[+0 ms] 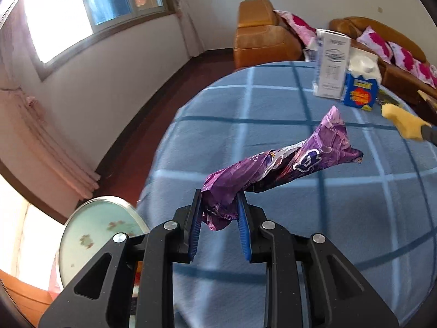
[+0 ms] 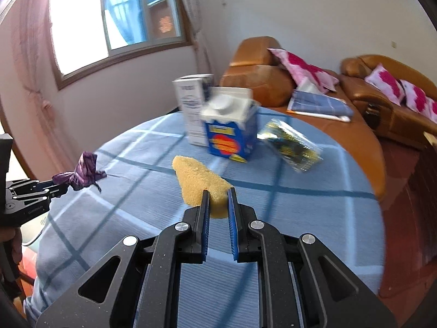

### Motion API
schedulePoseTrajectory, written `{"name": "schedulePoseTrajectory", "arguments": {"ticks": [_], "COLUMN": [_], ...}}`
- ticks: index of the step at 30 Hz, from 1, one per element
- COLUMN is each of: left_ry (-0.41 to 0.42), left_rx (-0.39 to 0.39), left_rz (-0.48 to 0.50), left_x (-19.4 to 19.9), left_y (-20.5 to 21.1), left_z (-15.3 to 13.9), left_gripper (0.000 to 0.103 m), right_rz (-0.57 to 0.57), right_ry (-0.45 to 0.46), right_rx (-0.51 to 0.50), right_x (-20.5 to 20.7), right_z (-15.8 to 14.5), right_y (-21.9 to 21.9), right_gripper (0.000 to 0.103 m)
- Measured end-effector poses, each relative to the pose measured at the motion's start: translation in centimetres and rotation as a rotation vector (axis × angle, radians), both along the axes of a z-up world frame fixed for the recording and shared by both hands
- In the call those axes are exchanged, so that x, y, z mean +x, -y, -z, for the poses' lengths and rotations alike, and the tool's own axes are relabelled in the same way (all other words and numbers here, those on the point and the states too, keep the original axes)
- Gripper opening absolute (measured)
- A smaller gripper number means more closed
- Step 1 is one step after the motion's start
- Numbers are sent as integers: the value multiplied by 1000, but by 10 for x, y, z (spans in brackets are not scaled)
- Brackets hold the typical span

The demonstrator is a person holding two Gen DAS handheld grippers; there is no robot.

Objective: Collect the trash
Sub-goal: 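Carry the purple wrapper over the bin with the left tool while the right tool carries the sponge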

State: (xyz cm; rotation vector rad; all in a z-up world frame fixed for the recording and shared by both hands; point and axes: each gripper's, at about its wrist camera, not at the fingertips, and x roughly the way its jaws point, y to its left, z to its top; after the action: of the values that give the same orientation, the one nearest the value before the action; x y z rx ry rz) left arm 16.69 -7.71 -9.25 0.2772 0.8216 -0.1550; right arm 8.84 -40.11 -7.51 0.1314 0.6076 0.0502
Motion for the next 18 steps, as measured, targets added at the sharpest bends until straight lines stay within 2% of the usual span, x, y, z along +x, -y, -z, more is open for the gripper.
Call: {"name": "schedulePoseTrajectory", "arguments": {"ticks": [18], "left_ry": [34], "left_rx": [30], "left_rz": [-173], "left_x": [-28], "left_y": [-100], "left_z": [-4], "left_gripper": [24], "right_rz": [-260], "right_ry": [30], "right_rx": [-111], "right_x": [38], "right_z": [-16], "right_y": [-112], "right_gripper": [13]}}
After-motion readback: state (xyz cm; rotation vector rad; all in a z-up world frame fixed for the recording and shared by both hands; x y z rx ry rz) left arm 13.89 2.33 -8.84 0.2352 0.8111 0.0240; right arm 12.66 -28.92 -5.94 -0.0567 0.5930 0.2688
